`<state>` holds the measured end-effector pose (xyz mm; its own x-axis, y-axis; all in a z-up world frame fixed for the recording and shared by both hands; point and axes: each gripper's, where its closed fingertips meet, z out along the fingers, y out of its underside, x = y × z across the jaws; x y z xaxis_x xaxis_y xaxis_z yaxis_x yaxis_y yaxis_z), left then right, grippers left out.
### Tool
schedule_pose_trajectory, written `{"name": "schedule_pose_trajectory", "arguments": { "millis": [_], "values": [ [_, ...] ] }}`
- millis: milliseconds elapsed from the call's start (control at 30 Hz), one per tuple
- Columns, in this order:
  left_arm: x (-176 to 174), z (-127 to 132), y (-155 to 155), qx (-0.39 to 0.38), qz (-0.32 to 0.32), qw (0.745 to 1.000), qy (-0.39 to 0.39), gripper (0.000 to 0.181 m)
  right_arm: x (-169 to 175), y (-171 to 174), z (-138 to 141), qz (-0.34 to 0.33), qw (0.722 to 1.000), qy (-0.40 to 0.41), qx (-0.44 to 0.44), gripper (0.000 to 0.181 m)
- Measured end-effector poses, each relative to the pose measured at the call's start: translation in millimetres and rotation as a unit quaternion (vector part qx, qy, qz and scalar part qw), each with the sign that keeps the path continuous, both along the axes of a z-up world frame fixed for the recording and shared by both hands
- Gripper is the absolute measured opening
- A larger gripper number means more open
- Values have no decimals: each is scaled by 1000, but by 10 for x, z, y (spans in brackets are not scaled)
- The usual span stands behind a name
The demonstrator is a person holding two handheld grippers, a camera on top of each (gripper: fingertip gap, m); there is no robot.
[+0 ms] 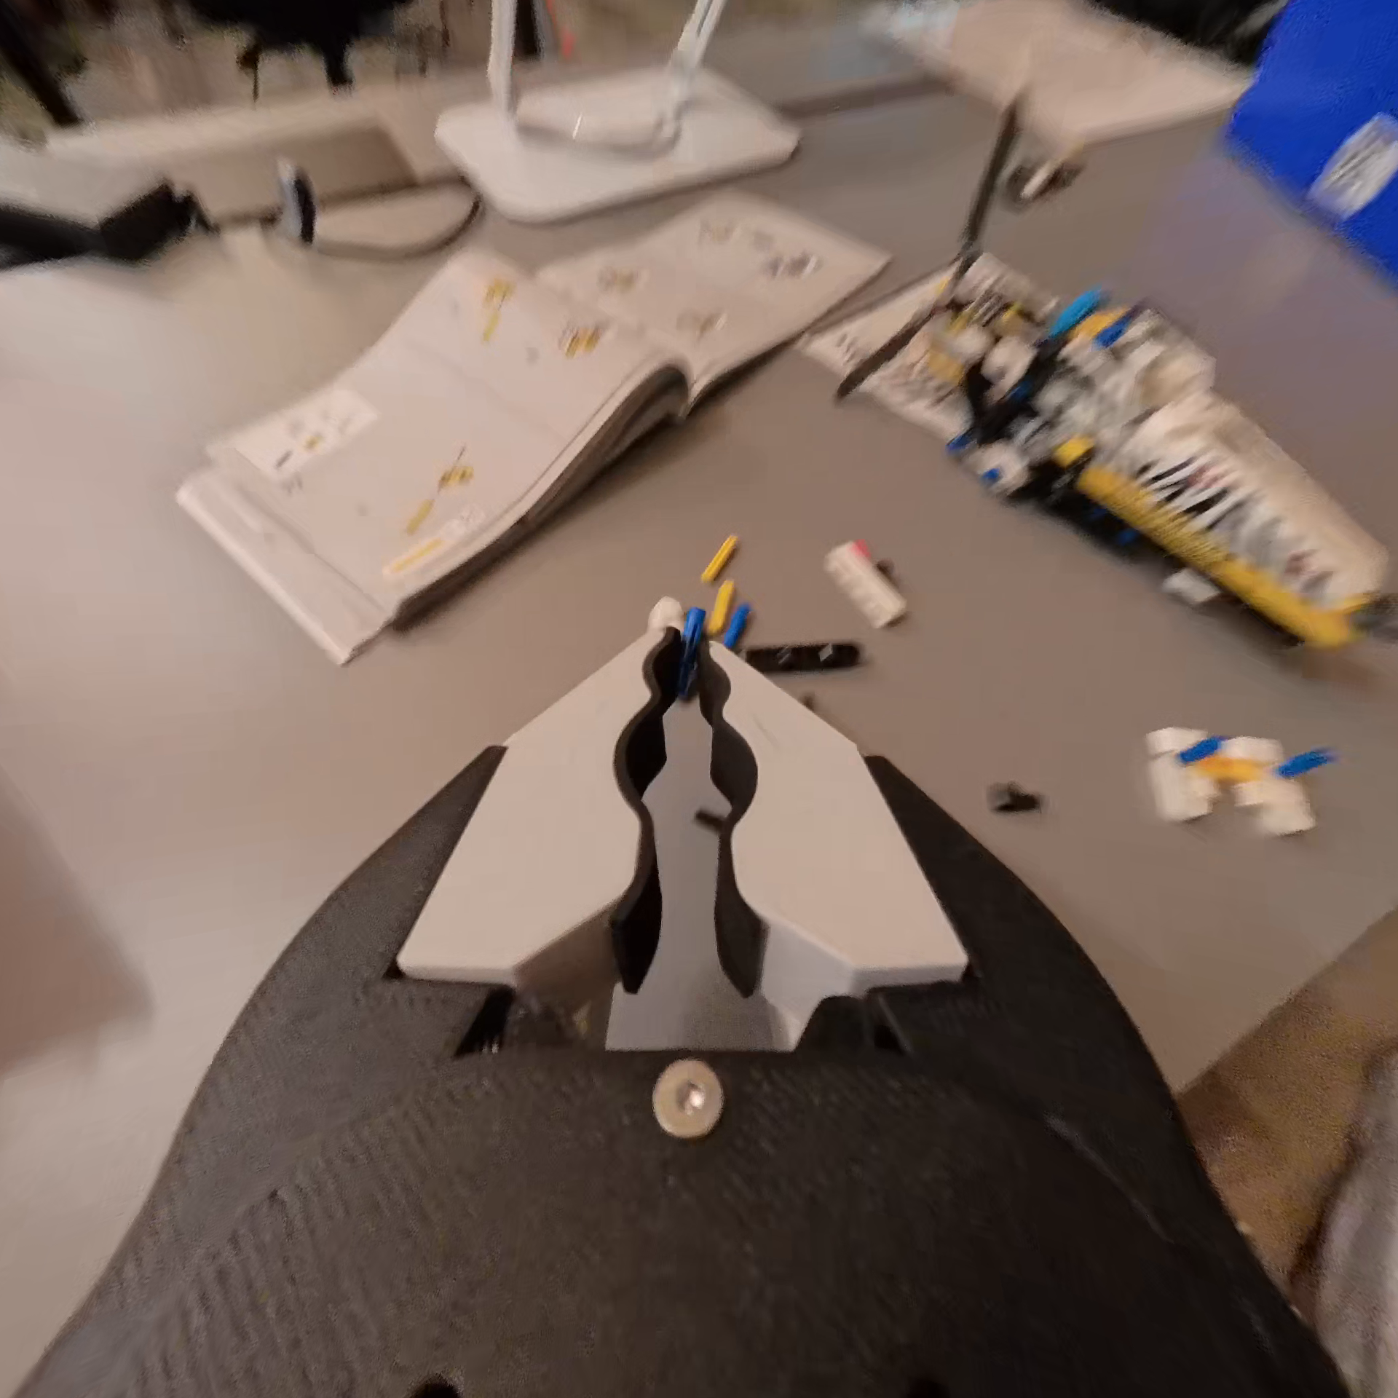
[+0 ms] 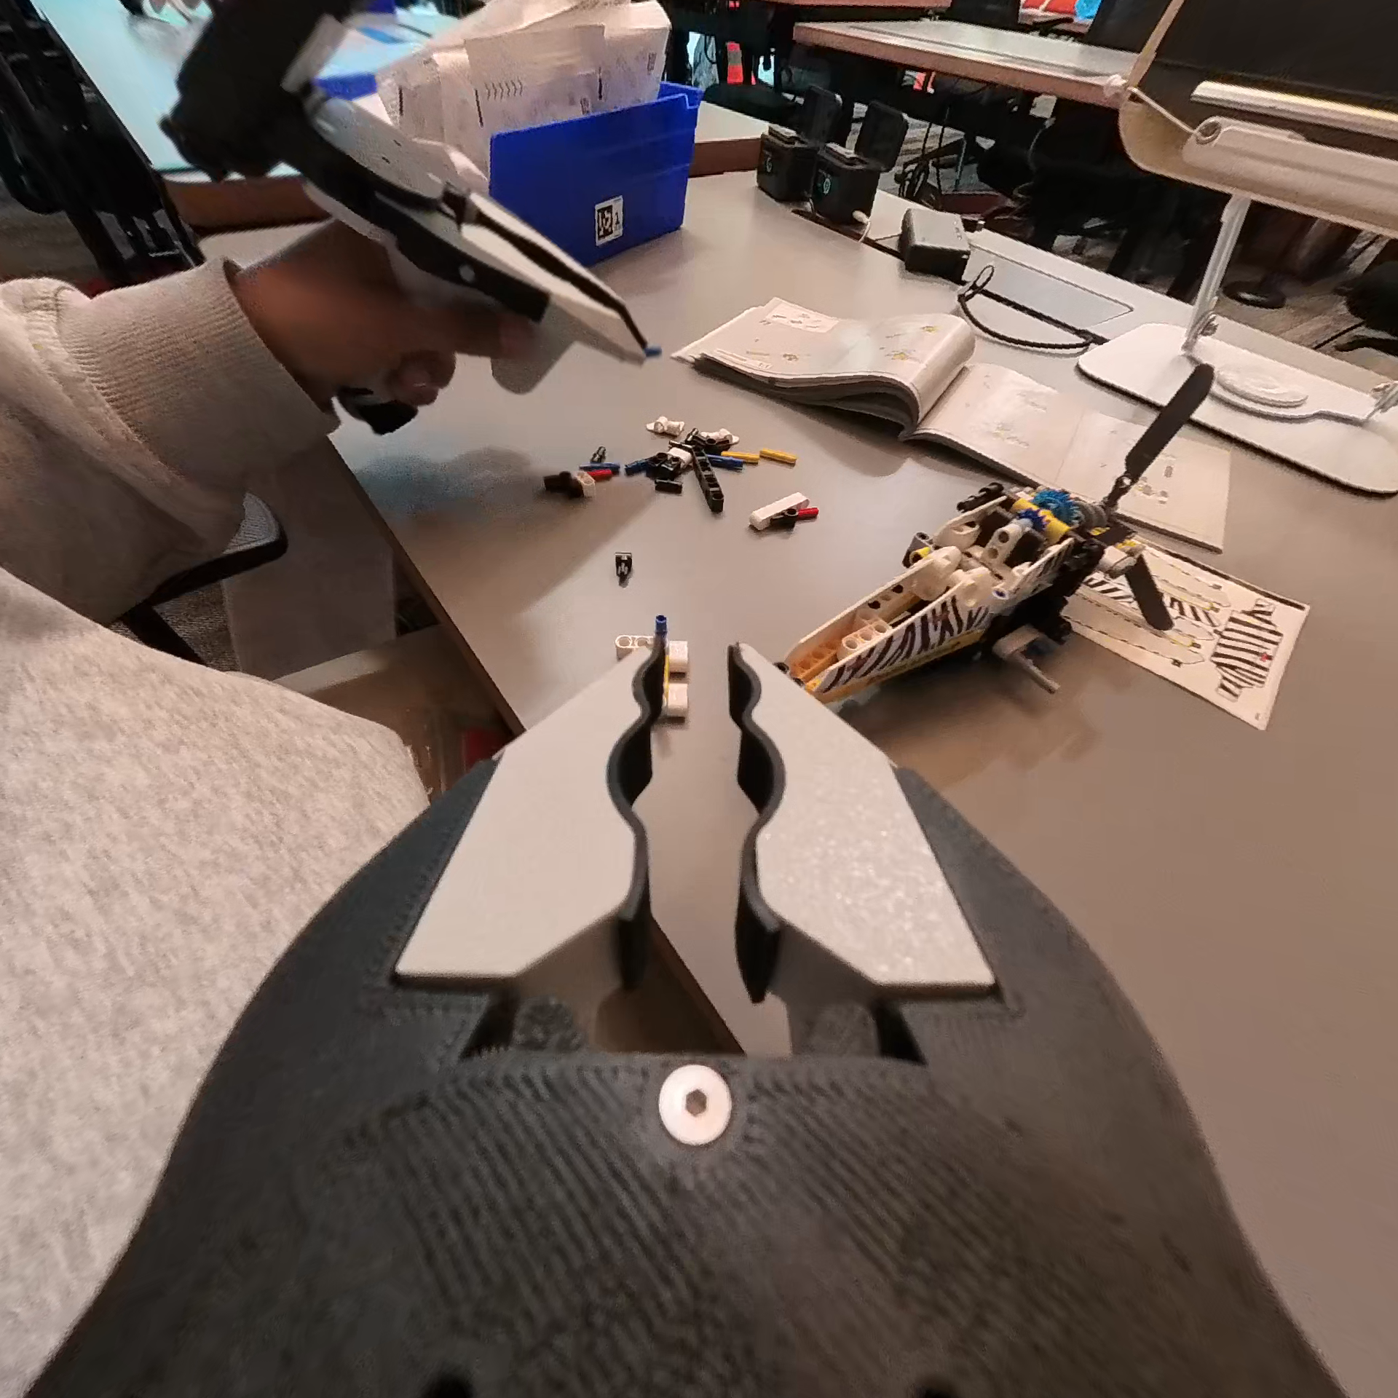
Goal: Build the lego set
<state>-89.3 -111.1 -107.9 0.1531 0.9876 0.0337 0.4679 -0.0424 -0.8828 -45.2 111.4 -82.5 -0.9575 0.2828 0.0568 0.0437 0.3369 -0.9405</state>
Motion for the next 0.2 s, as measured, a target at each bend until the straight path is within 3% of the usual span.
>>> {"name": "schedule_pose_trajectory", "arguments": {
  "millis": [100, 200],
  "values": [
    [48, 430, 435, 130, -70, 985, 89, 2, 3, -54, 28, 6, 1000, -2, -14, 15],
    [173, 787, 967, 305, -160, 928, 141, 2, -4, -180, 130, 9, 999, 11, -48, 18]
  ]
}}
